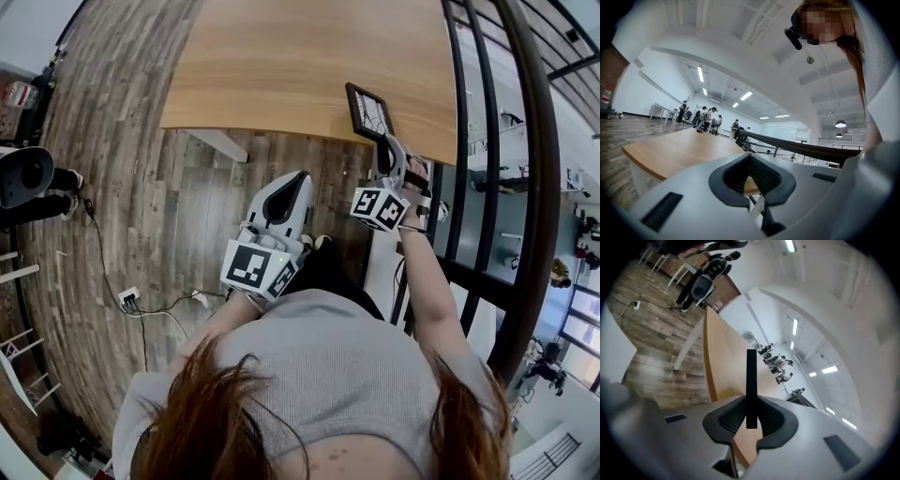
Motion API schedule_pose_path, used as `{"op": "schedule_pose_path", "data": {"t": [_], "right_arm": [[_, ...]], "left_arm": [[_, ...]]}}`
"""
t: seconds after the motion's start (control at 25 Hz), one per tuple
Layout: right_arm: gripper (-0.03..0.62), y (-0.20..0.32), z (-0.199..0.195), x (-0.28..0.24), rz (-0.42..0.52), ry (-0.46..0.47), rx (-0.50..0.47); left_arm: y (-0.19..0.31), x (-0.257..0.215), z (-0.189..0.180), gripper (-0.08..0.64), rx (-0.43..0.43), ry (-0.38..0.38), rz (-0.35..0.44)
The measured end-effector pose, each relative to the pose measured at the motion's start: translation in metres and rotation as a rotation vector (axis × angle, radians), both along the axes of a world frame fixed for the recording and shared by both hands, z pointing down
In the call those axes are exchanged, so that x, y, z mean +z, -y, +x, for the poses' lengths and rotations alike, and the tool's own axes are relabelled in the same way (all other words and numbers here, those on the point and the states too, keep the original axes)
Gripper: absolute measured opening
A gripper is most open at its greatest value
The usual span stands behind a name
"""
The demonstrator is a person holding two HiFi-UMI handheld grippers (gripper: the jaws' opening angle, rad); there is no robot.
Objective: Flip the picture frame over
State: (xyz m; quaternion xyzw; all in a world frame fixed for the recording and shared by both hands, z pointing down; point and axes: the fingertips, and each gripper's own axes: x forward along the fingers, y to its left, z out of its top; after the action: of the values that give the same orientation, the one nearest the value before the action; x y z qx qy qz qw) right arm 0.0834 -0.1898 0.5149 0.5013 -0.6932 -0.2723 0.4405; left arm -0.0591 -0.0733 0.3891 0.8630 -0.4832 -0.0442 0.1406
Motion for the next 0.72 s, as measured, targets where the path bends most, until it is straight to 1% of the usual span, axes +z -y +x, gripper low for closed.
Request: {"op": "schedule_pose_path", "data": {"t": [0.2,0.28,0.44,0.64,0.72], "right_arm": [[0.086,-0.005,-0.019,0.017,0.044,-0.246,-0.116],[0.086,-0.010,-0.026,0.028,0.044,-0.307,-0.160],[0.086,-0.017,-0.031,0.053,-0.008,-0.362,-0.213],[0.086,-0.013,-0.033,0.068,-0.053,-0.431,-0.228],[0.086,-0.013,-0.037,0.074,-0.093,-0.433,-0.249]], "left_arm": [[0.000,0.004,-0.002,0.005,0.004,-0.001,-0.009],[0.000,0.005,0.001,0.006,0.015,-0.002,-0.018],[0.000,0.008,0.005,0.006,0.029,0.006,-0.034],[0.001,0.009,0.007,0.005,0.037,0.014,-0.038],[0.001,0.009,0.010,0.005,0.041,0.014,-0.043]]}}
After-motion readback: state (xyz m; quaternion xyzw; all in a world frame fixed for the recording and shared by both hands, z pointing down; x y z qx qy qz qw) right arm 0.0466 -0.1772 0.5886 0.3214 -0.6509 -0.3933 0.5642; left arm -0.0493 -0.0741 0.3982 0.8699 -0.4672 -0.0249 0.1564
